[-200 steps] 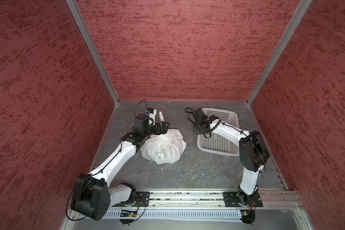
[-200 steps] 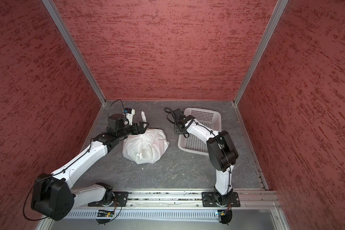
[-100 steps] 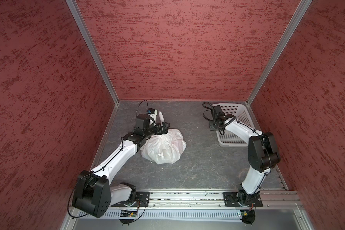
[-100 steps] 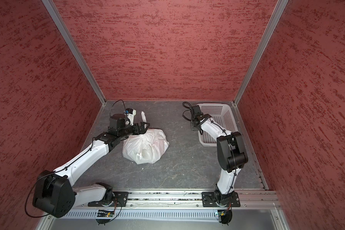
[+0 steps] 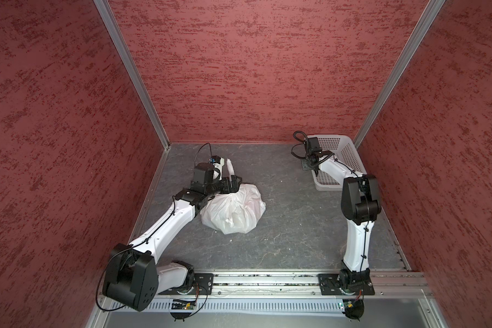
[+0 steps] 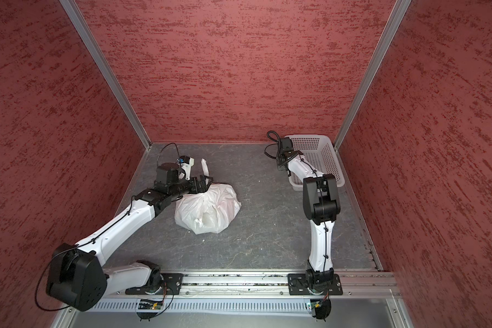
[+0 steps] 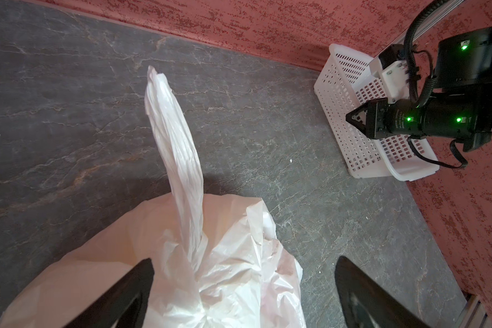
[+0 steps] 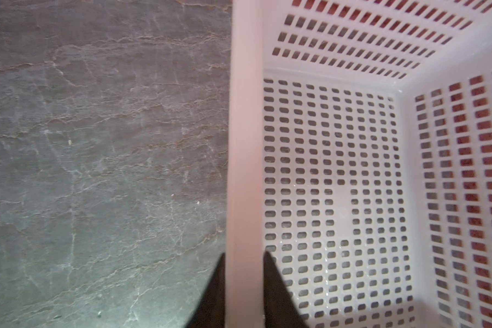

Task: Untie the knot of the plastic bag and take out the fruit
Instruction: Move the basket to the top-right of the table, then move the plastic bag to the center of the table.

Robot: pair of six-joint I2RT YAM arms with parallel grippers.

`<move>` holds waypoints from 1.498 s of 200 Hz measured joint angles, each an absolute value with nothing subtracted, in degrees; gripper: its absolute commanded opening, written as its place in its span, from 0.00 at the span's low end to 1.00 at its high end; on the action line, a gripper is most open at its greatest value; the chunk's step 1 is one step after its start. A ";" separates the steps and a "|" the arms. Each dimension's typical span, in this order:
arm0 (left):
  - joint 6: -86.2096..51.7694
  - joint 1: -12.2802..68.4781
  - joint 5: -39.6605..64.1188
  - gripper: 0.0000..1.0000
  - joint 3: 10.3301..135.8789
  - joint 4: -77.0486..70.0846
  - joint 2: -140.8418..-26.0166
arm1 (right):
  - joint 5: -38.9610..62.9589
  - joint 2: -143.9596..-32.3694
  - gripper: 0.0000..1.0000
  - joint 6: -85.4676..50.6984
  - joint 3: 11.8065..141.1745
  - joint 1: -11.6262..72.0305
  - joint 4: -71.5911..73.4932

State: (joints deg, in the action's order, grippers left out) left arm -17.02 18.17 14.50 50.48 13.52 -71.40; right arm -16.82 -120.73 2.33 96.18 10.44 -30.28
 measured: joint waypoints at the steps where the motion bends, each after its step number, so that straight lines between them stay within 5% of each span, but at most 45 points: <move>1: -16.99 18.17 14.50 1.00 50.50 13.65 -71.37 | -16.73 -120.73 0.50 2.46 96.20 10.44 -30.35; 24: -15.94 19.07 14.87 1.00 52.05 17.74 -71.29 | -16.10 -120.18 0.61 2.11 96.16 10.74 -30.61; 99: -14.48 24.75 9.98 0.99 57.49 32.03 -74.91 | -14.57 -105.71 0.68 0.16 93.58 14.72 -33.78; 122: -13.85 25.82 5.80 0.83 58.48 34.02 -79.72 | -14.57 -101.23 0.69 -0.64 92.68 16.49 -34.37; 157: -13.23 26.72 1.87 0.23 62.13 36.80 -88.25 | -14.59 -97.56 0.69 -1.78 90.41 18.52 -35.48; 184: -12.99 28.38 1.32 0.00 63.22 37.39 -89.12 | -14.59 -95.46 0.70 -2.98 86.78 18.76 -35.70; 284: -20.01 39.68 11.31 0.00 78.94 35.75 -96.14 | -10.44 -88.05 0.73 -7.70 72.84 18.76 -35.03; 299: -21.10 41.10 12.16 0.28 81.58 35.77 -99.20 | -9.56 -87.81 0.74 -8.01 72.47 18.76 -34.63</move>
State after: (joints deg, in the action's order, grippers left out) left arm -21.10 41.10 12.16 81.58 35.77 -99.20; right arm -9.56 -87.81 -8.01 72.47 18.76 -34.63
